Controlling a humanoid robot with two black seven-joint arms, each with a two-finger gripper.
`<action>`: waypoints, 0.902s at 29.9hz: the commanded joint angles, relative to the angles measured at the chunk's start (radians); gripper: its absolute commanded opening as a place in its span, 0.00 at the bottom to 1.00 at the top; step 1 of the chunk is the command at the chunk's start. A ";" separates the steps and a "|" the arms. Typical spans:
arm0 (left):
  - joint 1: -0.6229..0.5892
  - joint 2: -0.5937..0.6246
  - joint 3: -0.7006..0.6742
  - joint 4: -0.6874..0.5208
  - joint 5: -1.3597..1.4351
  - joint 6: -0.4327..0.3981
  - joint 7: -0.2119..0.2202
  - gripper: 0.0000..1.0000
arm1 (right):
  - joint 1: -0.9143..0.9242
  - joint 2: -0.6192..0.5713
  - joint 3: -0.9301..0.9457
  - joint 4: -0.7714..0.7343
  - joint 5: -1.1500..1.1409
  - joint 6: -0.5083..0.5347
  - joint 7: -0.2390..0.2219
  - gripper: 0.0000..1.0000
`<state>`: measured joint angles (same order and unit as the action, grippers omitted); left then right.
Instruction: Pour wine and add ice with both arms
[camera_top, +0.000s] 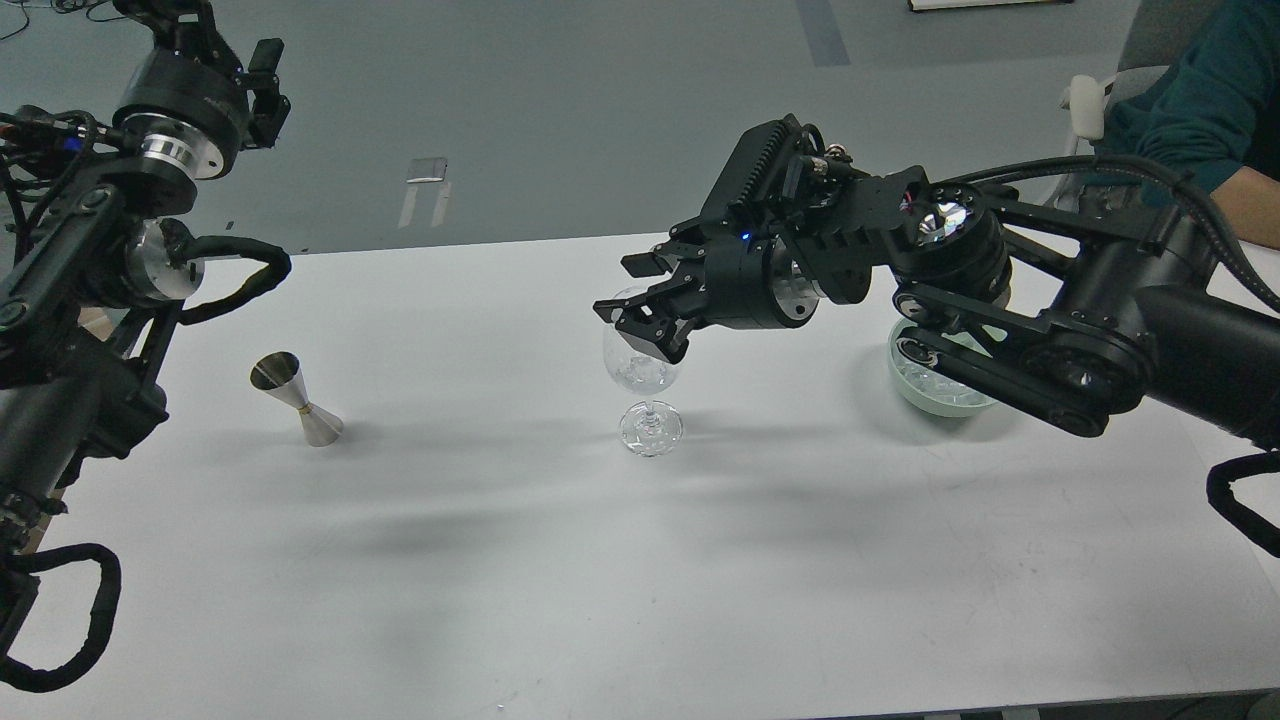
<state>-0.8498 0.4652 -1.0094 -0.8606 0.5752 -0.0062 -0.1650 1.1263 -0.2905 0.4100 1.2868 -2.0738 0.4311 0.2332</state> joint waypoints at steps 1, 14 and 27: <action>-0.002 -0.002 0.000 0.000 -0.001 0.000 0.001 0.98 | 0.026 -0.001 0.058 -0.001 0.001 0.008 0.000 0.55; 0.000 -0.002 0.002 0.009 -0.002 0.000 -0.001 0.98 | 0.067 -0.003 0.423 -0.249 0.178 -0.021 0.011 1.00; 0.014 -0.017 0.005 0.034 0.002 -0.009 -0.013 0.98 | 0.063 0.062 0.602 -0.675 0.639 -0.195 -0.002 1.00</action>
<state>-0.8363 0.4524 -1.0046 -0.8336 0.5763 -0.0152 -0.1748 1.1896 -0.2327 1.0129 0.6662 -1.5827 0.2516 0.2401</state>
